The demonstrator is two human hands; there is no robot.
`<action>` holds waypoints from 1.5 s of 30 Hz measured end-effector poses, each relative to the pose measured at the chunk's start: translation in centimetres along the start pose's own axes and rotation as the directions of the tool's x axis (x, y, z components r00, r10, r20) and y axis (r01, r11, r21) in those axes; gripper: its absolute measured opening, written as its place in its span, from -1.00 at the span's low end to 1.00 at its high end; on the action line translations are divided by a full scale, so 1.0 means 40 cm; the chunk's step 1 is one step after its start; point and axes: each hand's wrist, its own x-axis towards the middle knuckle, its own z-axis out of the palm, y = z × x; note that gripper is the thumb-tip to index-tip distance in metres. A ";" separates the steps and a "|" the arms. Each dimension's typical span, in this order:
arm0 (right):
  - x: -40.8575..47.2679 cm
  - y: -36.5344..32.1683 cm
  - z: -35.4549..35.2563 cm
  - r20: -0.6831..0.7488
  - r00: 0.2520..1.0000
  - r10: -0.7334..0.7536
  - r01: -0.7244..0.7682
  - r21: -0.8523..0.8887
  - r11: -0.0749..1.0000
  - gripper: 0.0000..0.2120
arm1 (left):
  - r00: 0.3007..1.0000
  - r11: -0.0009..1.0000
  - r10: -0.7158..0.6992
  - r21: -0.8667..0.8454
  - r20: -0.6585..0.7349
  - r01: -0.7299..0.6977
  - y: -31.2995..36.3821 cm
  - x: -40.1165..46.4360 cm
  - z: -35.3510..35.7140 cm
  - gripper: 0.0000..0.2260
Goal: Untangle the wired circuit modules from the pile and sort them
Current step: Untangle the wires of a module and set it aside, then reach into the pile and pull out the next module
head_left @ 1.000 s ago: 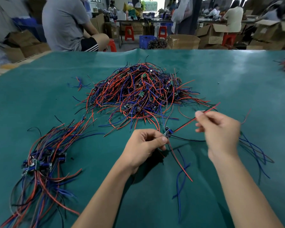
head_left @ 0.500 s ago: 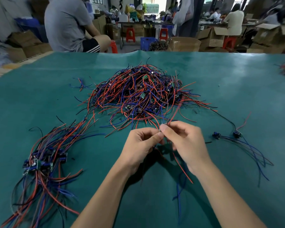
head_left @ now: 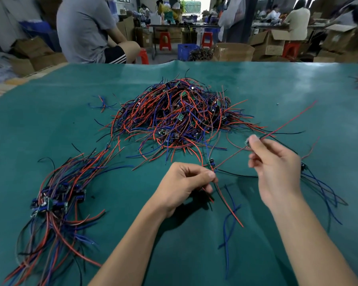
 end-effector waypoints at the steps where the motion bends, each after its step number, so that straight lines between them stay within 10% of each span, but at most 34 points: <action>1: 0.001 -0.005 -0.005 -0.018 1.000 0.011 -0.011 0.035 0.999 -0.88 | 1.000 1.000 0.005 0.014 -0.008 -0.005 -0.002 0.001 -0.001 -0.87; 9: 0.043 -0.134 -0.119 -0.283 0.955 0.091 -0.016 0.259 0.966 -0.84 | 0.987 0.997 0.081 0.017 -0.141 -0.080 -0.005 0.006 0.006 -0.90; 16: 0.074 -0.228 -0.161 -0.028 0.998 0.059 -0.064 -0.275 0.959 -0.80 | 0.947 0.963 0.097 -0.210 -0.305 -0.166 0.000 0.015 0.003 -0.94; 23: 0.052 -0.267 -0.152 0.222 0.974 0.037 0.081 -0.498 0.863 -0.79 | 0.843 0.933 0.273 0.339 -0.463 -0.116 -0.012 0.013 -0.004 -0.92; 29: -0.016 -0.252 -0.003 0.462 0.885 0.057 0.199 -0.486 0.851 -0.83 | 0.869 0.892 0.271 0.447 -0.413 -0.066 -0.003 0.008 0.006 -0.92; 33: 0.023 -0.238 0.049 0.470 0.882 0.035 0.341 -0.687 0.641 -0.84 | 0.863 0.893 0.268 0.446 -0.429 -0.056 0.001 0.006 -0.003 -0.89; 39: 0.148 -0.245 -0.053 0.265 0.925 0.273 0.329 -0.916 -0.227 -0.81 | 0.874 0.871 0.263 0.490 -0.409 -0.033 0.000 0.013 0.005 -0.89; 45: 0.106 -0.115 0.051 0.501 0.831 0.243 0.500 -0.863 0.070 -0.84 | 0.858 0.886 0.227 0.464 -0.461 0.015 -0.002 0.014 0.005 -0.86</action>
